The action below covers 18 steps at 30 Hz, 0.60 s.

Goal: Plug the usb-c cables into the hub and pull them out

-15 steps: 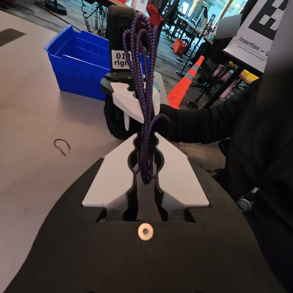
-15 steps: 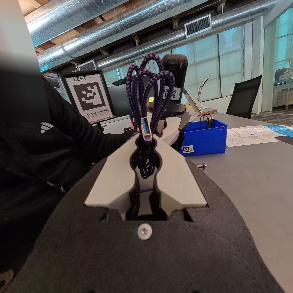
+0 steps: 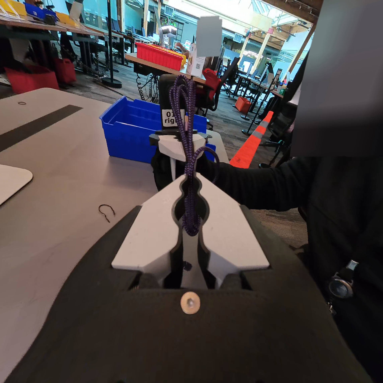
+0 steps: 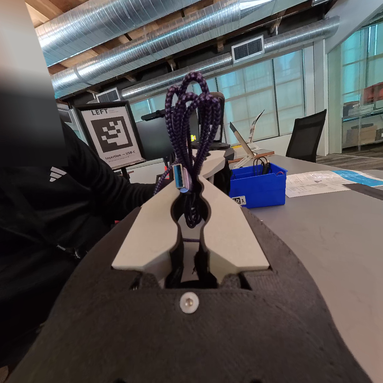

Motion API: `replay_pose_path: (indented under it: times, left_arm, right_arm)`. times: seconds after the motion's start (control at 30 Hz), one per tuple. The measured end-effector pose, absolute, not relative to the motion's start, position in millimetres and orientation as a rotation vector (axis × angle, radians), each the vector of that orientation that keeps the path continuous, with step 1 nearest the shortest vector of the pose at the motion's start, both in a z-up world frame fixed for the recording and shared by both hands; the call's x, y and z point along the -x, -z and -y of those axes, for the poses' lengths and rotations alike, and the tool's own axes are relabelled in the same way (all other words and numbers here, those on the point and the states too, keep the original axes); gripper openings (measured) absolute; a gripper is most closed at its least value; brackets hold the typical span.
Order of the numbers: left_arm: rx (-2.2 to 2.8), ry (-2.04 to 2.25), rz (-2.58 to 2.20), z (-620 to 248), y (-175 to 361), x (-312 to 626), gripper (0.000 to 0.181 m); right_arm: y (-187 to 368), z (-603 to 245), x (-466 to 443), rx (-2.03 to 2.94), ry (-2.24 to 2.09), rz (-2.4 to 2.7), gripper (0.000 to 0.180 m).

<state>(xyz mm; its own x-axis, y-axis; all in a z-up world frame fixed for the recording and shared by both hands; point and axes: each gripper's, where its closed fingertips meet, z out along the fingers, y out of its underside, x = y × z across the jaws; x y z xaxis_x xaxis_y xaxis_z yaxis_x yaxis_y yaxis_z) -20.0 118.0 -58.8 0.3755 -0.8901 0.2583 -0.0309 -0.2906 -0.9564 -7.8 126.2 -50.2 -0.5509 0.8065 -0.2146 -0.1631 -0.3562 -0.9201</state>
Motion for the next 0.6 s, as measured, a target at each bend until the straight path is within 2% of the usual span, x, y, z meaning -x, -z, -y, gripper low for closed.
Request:
replay_pose_path:
  times: [0.07,0.17,0.27,0.37,0.43,0.5,0.6]
  left_arm:
    - [1.650,1.068,-0.821,-120,60,20,0.002]
    - [1.671,1.029,-0.786,-126,56,19,0.016]
    - [1.731,0.988,-0.777,-132,61,14,0.021]
    - [1.750,0.949,-0.776,-134,63,11,0.033]
    - [1.768,0.880,-0.750,-137,65,14,0.052]
    - [1.792,0.823,-0.728,-135,72,13,0.060]
    - [1.834,0.551,-0.691,-141,88,14,0.071]
  right_arm:
    - [52,-126,9,0.914,-1.960,1.224,0.004]
    - [55,-127,12,0.940,-1.941,1.234,0.004]
    - [56,-125,14,0.940,-1.941,1.243,0.004]
    - [57,-126,15,0.949,-1.936,1.241,0.004]
    - [55,-130,13,0.950,-1.932,1.215,0.004]
    - [53,-136,12,0.959,-1.926,1.180,0.004]
    - [52,-146,12,0.987,-1.912,1.119,0.004]
